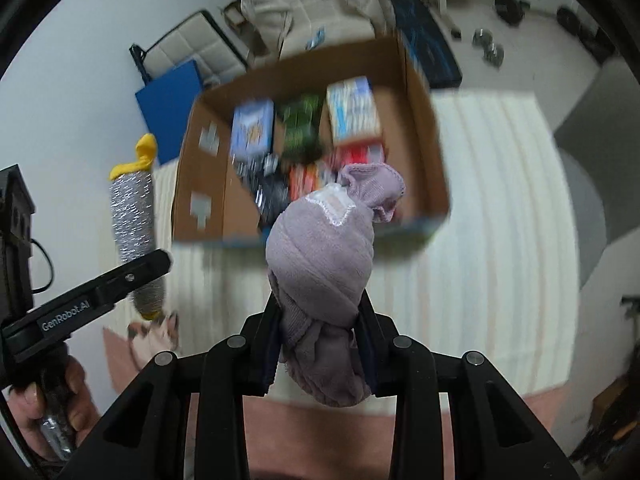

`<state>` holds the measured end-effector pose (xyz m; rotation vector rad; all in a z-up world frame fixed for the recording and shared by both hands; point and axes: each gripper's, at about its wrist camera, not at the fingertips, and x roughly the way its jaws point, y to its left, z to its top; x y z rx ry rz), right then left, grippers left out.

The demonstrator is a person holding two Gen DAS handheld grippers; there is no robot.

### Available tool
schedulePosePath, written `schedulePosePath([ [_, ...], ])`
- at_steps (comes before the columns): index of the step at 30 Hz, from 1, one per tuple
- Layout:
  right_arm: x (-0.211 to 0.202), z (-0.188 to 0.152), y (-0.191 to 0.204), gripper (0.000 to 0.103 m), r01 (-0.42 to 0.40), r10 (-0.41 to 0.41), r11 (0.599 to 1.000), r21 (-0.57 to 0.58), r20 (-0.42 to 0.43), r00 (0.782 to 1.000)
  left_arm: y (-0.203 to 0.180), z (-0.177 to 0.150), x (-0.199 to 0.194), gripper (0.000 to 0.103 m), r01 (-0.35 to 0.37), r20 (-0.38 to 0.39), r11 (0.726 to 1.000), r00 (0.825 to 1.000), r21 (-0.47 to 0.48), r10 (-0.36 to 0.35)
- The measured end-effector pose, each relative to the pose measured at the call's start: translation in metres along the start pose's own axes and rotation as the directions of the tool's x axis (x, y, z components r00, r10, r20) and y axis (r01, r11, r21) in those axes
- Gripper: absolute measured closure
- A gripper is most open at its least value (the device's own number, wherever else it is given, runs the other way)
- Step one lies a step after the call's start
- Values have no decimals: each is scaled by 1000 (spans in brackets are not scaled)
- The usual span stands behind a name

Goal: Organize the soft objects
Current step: 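Place the sock and sponge into the box and open both grippers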

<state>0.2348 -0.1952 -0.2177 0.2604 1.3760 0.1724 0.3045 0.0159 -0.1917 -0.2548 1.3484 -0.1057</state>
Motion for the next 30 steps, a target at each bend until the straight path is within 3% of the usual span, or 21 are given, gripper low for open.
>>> schedulePosePath([
  [3,-4,49,-8,68,50,-50,999,-9,16,999,6,24,6,59,-42,0,999,999,-7,42],
  [8,41,112,-17,68,151,-152,988,-22,-32,988,27,60,50,59,-106,-78,994,992,-25,104],
  [14,96,137,-29,68,240,-243,970,-43,-115,963,40,71,110,58,-172,-199,985,965,8,170],
  [18,132,142,-31,67,297,-308,951,-87,-165,937,45,70,146,56,-210,-295,976,931,49,215],
  [21,145,139,-30,50,336,-356,933,-131,-199,913,50,70,154,49,-182,-311,983,932,34,184],
  [22,148,138,-31,40,332,-352,935,-124,-202,914,51,70,154,45,-178,-307,984,935,32,179],
  [24,148,138,-31,33,325,-344,938,-120,-201,917,51,68,152,37,-158,-297,987,942,32,160],
  [26,145,137,-31,32,321,-337,941,-111,-193,922,53,66,148,33,-150,-286,988,946,22,150],
  [27,144,137,-30,30,317,-333,942,-112,-187,924,54,65,146,23,-144,-280,989,949,15,143],
  [30,135,137,-26,18,300,-314,949,-101,-170,934,53,65,139,14,-138,-256,990,957,6,135],
])
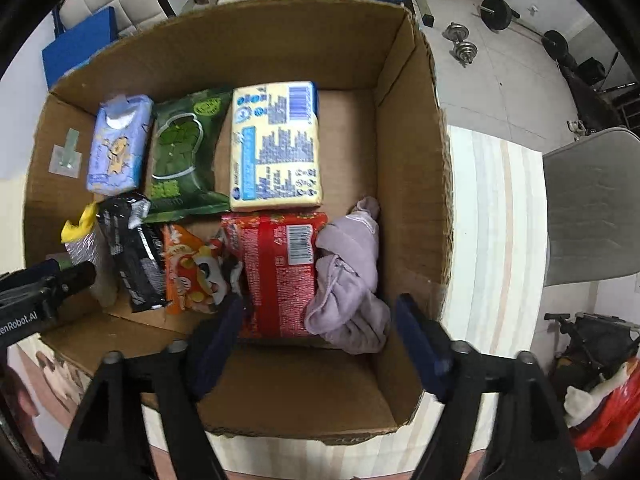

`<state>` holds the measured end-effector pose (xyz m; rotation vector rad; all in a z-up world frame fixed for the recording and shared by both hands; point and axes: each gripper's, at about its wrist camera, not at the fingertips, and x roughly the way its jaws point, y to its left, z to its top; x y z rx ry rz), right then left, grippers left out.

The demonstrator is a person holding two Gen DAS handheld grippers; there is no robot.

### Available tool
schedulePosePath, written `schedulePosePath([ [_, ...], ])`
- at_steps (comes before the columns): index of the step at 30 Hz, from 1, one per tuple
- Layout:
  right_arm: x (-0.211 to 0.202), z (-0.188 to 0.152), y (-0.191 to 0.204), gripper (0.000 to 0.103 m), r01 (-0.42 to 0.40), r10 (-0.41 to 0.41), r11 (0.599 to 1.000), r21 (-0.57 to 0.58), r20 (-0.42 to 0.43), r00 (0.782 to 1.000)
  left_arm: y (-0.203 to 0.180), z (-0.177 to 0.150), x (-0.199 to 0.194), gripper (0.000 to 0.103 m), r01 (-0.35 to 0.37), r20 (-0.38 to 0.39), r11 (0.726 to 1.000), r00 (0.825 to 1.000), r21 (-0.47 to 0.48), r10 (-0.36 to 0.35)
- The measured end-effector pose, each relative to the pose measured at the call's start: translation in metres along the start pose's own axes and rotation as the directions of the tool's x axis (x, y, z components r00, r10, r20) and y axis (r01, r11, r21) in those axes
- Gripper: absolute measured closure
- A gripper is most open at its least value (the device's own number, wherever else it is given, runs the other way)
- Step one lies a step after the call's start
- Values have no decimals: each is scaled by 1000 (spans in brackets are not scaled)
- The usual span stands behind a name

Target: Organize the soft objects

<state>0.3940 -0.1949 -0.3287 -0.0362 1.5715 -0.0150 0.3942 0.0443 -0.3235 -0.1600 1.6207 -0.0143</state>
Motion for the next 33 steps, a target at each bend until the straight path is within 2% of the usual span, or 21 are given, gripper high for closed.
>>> schedulePosePath([
  [2,-5,-2,3,13,-12,12,1000,3,14,1000,0,-3,-5,12,-7,20,1000,1000,2,7],
  [4,-9,-3,5,1,-27,27,1000,7,30,999,-2,-5,-9,6,-10,33,1000,999,14,10],
  [6,-11,-4,7,0,-38,37,999,7,41,998,-6,-8,-15,3,-20,57,999,998,29,18],
  [15,-6,-13,7,0,-33,31,999,34,69,997,-30,-17,-40,3,-88,161,994,984,71,75],
  [23,-10,-22,9,0,-36,32,999,40,87,996,-33,-23,-54,2,-87,210,993,975,77,69],
  [29,-41,-37,11,0,-43,37,999,33,151,988,-37,-48,-82,2,-90,277,993,959,71,67],
  [33,-74,-59,9,0,-49,40,998,39,217,975,-40,-79,-109,2,-88,345,994,937,68,59],
])
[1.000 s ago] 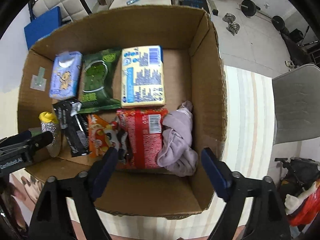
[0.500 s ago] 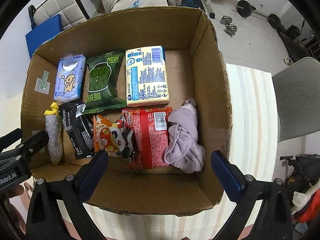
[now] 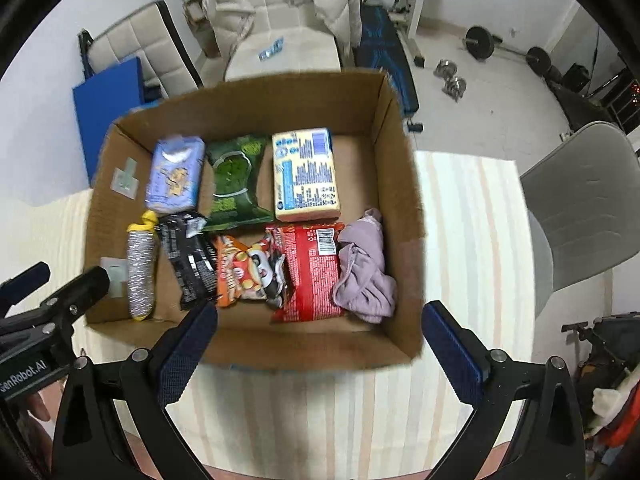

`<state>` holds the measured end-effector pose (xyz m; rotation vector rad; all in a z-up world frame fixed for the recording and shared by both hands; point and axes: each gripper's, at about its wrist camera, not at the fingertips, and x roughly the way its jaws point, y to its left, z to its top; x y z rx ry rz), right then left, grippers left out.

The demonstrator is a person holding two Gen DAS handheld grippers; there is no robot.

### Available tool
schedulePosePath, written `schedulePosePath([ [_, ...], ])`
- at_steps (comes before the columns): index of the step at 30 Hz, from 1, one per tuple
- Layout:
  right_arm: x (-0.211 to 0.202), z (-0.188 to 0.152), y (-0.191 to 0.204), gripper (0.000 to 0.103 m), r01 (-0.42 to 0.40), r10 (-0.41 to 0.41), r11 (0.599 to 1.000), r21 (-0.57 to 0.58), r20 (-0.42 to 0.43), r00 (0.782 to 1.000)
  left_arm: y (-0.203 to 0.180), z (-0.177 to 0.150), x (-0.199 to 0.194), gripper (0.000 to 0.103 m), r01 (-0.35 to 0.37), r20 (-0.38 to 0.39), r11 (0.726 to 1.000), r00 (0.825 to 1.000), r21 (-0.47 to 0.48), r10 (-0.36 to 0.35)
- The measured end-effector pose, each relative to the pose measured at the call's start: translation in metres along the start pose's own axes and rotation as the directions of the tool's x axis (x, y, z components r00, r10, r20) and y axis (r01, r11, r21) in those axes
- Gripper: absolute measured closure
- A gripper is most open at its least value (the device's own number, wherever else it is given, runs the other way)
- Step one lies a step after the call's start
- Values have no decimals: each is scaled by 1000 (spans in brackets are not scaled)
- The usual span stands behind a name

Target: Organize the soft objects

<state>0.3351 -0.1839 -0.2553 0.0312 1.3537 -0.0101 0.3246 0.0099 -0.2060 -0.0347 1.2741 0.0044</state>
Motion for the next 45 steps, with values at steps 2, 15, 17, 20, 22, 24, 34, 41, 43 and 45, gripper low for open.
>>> schedulePosePath([
  [2,-25,-13,-1,0,-1,1,1000,-1,44,999,-2,-14,-22,2,1,38,1000,999,0,-1],
  [15,-157,-103,-14,0,-71,71,997,-5,212,975,-6,-95,-137,2,-3,166,1000,986,-12,5],
  [17,-172,-114,-15,0,-80,78,997,-1,229,970,-7,-104,-154,2,6,181,1000,983,-12,-4],
  [20,-198,-132,-16,0,-77,77,997,-9,263,962,-10,-116,-176,2,-9,205,1000,979,-6,10],
  [22,-216,-144,-15,0,-79,82,997,-21,286,955,-13,-124,-188,2,-9,216,1000,976,-2,9],
  [24,-234,-156,-15,0,-78,84,996,-33,309,947,-13,-132,-201,2,0,224,1000,975,-5,1],
  [34,-297,-204,-21,0,-78,102,994,-81,357,929,-18,-164,-247,2,12,265,1000,964,-2,-11],
  [41,-308,-207,-27,0,-60,81,996,-67,391,917,-18,-167,-263,2,-4,333,1000,943,-23,11],
  [43,-311,-206,-28,0,-50,69,997,-56,408,910,-17,-166,-265,0,-15,347,1000,938,-22,21],
  [45,-314,-205,-27,0,-38,57,998,-53,423,904,-17,-166,-267,0,-25,358,999,933,-28,33],
])
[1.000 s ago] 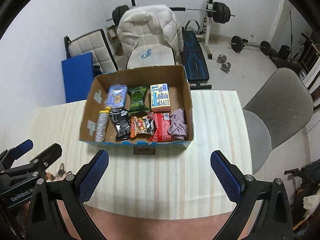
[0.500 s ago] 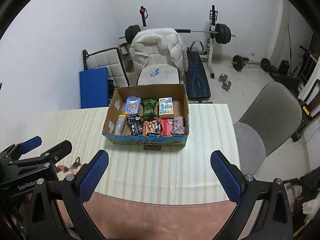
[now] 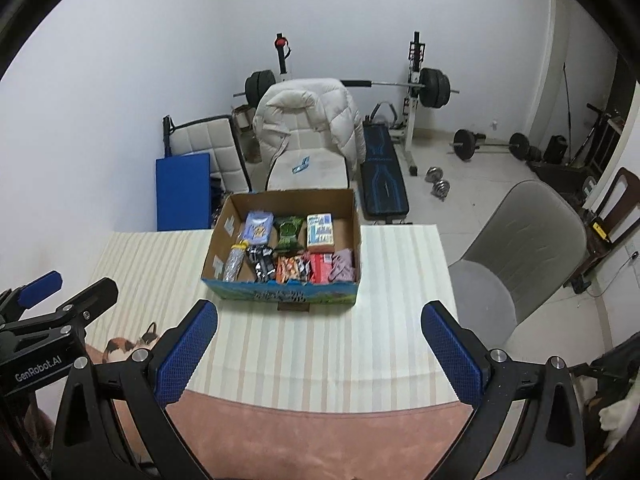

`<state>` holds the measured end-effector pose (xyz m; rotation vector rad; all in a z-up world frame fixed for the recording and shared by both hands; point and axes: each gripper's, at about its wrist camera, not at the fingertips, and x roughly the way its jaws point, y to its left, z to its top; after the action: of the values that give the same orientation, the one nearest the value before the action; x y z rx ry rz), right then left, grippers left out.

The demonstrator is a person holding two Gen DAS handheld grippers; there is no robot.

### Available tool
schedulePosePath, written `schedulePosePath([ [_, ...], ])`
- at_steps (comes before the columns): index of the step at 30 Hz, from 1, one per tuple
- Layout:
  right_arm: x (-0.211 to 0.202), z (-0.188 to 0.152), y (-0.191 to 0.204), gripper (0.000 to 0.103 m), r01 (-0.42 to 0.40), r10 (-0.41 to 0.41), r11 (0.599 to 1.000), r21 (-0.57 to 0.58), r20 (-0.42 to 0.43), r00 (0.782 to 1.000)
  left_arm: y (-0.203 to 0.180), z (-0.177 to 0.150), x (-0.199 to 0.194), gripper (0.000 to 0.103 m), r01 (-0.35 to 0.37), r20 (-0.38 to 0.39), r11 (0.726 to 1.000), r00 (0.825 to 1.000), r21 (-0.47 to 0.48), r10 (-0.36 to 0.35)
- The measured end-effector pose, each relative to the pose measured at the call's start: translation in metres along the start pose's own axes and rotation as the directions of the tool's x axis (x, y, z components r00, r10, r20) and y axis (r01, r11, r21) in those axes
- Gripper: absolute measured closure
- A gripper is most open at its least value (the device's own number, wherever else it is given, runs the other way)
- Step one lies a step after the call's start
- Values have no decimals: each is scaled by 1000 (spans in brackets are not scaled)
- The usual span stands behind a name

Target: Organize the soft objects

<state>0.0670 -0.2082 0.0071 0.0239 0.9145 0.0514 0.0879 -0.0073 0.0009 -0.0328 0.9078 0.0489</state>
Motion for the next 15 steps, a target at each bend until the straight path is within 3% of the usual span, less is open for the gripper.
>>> schedulePosePath([
  [15,-18,12,5,0,30,-29,1000,-10,49,998,0,1,-7,0,15,27,1000,1000,-13,-15],
])
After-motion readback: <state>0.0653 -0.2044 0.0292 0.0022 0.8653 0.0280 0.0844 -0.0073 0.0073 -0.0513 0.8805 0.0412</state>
